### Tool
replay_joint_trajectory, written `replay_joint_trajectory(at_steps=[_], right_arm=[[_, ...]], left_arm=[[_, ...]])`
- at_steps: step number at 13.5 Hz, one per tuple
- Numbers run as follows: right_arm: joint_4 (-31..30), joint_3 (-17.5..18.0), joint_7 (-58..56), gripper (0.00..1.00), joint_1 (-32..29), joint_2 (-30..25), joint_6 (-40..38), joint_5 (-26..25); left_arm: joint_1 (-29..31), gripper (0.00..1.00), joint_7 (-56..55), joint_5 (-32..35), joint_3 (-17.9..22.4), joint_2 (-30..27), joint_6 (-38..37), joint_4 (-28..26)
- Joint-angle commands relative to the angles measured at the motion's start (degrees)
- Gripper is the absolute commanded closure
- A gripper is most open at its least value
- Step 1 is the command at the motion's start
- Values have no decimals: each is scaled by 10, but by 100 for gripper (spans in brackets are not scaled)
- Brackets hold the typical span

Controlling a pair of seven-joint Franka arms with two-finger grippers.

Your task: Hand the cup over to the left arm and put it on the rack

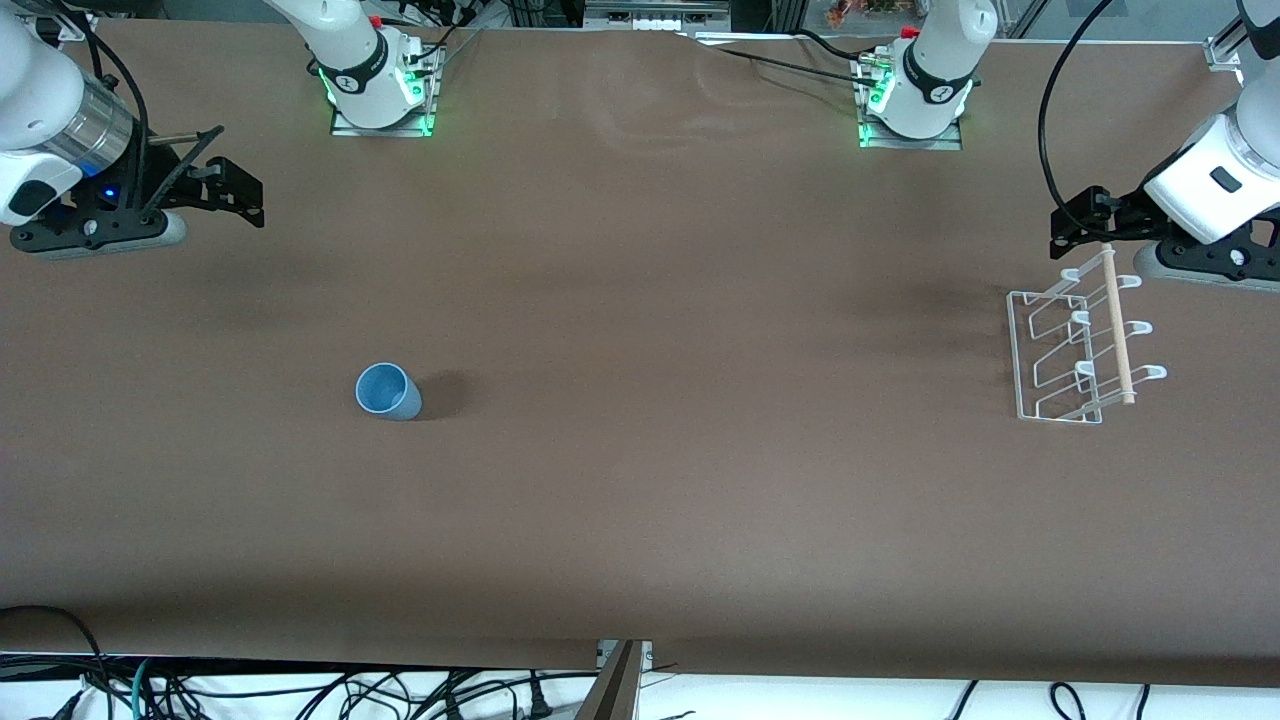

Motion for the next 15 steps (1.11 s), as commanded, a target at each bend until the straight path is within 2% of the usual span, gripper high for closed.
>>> replay_joint_trajectory(at_steps=[1, 13, 15], right_arm=[[17, 7, 5, 1, -7, 7, 6, -5], [22, 5, 7, 1, -13, 9, 11, -4], [23, 5, 7, 1, -15, 23, 11, -3]], left_arm=[[-3, 0, -3, -7, 2, -8, -3, -2], [-3, 0, -4, -7, 1, -8, -3, -2], [-3, 0, -3, -7, 1, -8, -3, -2]])
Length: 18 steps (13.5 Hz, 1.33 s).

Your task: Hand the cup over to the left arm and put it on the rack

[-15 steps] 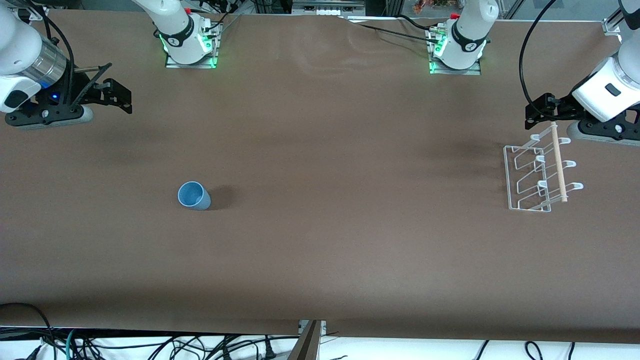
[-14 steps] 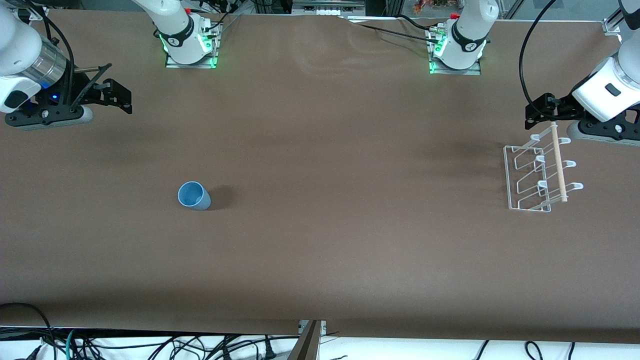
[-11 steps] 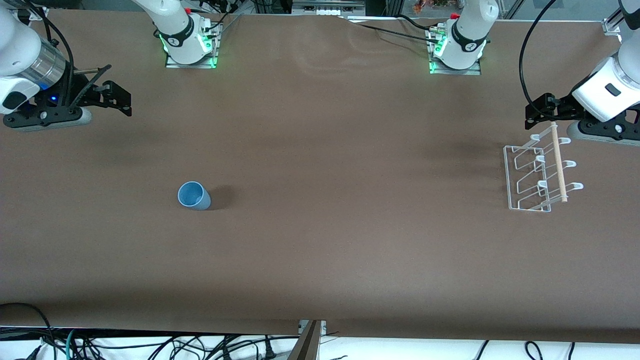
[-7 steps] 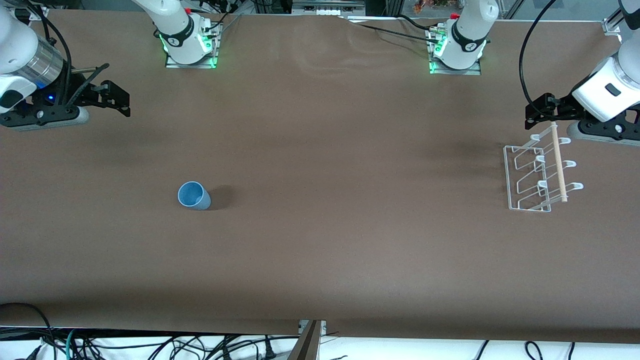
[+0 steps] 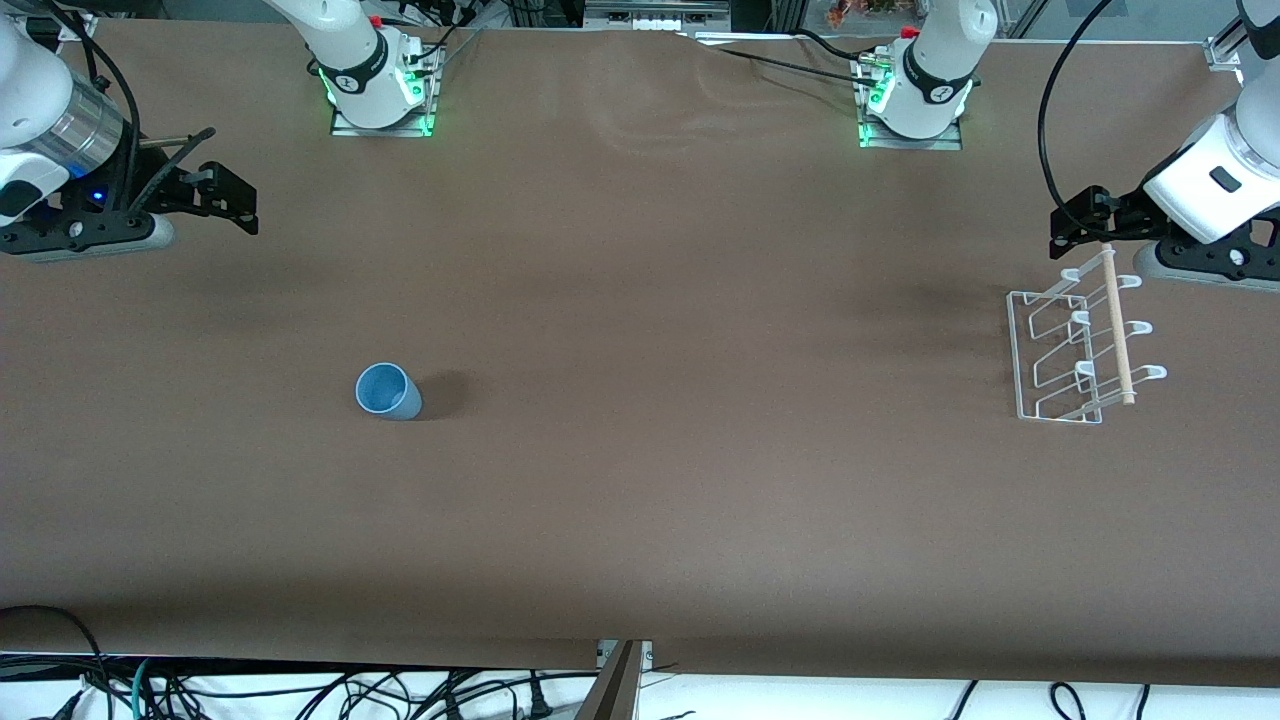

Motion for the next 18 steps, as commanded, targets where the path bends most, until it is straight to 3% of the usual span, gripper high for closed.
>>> replay_joint_trajectory(at_steps=[1, 5, 11, 18], right_arm=[[14, 5, 3, 1, -11, 23, 0, -3], [13, 5, 0, 1, -19, 63, 39, -5], [14, 6, 2, 1, -26, 189, 153, -15], [13, 8, -6, 1, -20, 294, 191, -10]], left_arm=[[-3, 0, -3, -7, 2, -8, -3, -2], [-3, 0, -3, -6, 2, -8, -6, -2], [-7, 0, -6, -5, 1, -7, -11, -2], [-9, 0, -6, -4, 0, -7, -11, -1]])
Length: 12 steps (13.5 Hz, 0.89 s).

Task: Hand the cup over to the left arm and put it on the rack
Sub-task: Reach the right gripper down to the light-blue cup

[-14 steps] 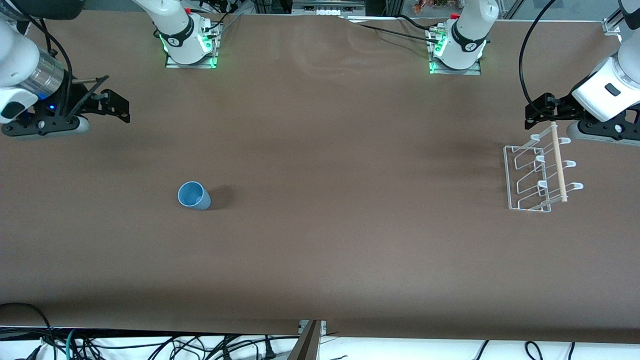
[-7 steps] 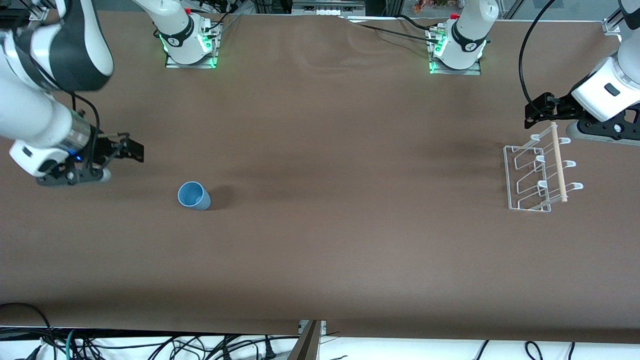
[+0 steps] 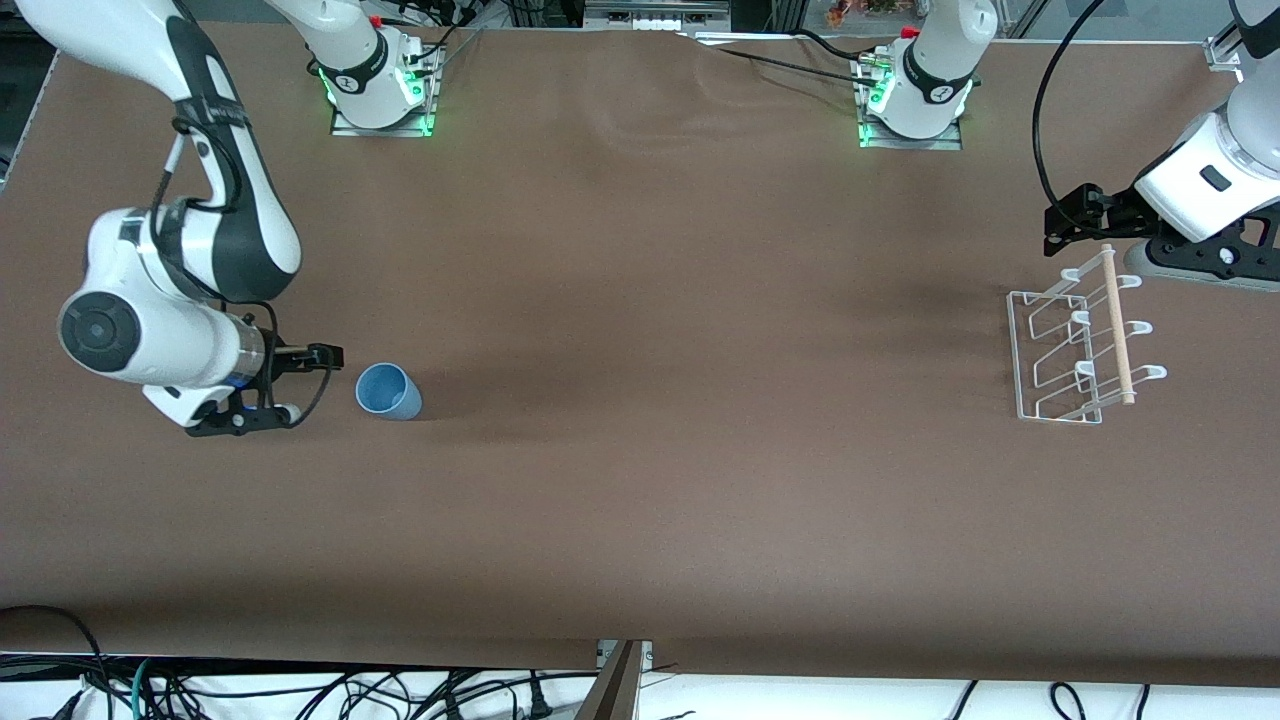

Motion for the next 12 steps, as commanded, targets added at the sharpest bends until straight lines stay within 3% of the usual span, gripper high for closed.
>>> replay_joint_trajectory(at_steps=[1, 12], right_arm=[[13, 5, -5, 1, -2, 26, 20, -2], [14, 8, 4, 4, 22, 81, 74, 0]], left_arm=[[-5, 0, -6, -4, 3, -7, -6, -2], [-5, 0, -3, -5, 3, -7, -6, -2]])
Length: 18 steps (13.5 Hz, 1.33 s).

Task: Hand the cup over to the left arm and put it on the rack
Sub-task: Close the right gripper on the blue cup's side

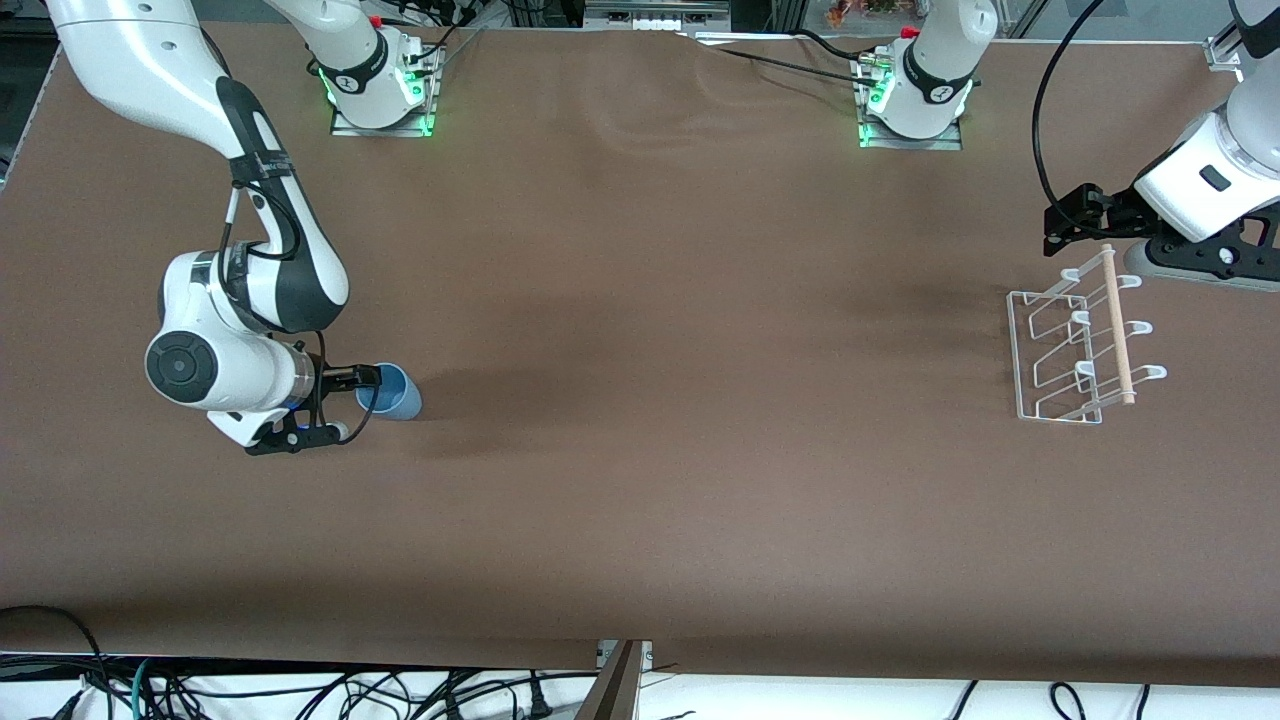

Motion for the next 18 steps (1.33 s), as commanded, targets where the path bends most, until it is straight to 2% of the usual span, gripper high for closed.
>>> replay_joint_trajectory(at_steps=[1, 2, 3, 4, 12, 14, 18], right_arm=[[12, 2, 4, 30, 10, 20, 11, 0], [12, 2, 5, 67, 10, 20, 10, 2], [12, 2, 5, 97, 9, 20, 10, 4], [13, 2, 14, 100, 10, 20, 10, 4], [35, 3, 67, 100, 18, 20, 3, 6], [49, 4, 87, 100, 23, 18, -10, 38], [120, 4, 150, 100, 34, 17, -106, 136]], left_arm=[[-5, 0, -3, -4, 3, -8, -6, -2], [-5, 0, -3, -4, 3, -8, -6, -1], [-5, 0, -3, -4, 3, -8, -6, -2], [-5, 0, -3, -4, 3, -8, -6, -2], [-5, 0, -5, -4, 2, -8, -6, -2], [-5, 0, -7, -4, 2, -8, -6, -2], [-6, 0, -8, -5, 1, -9, -8, -2]])
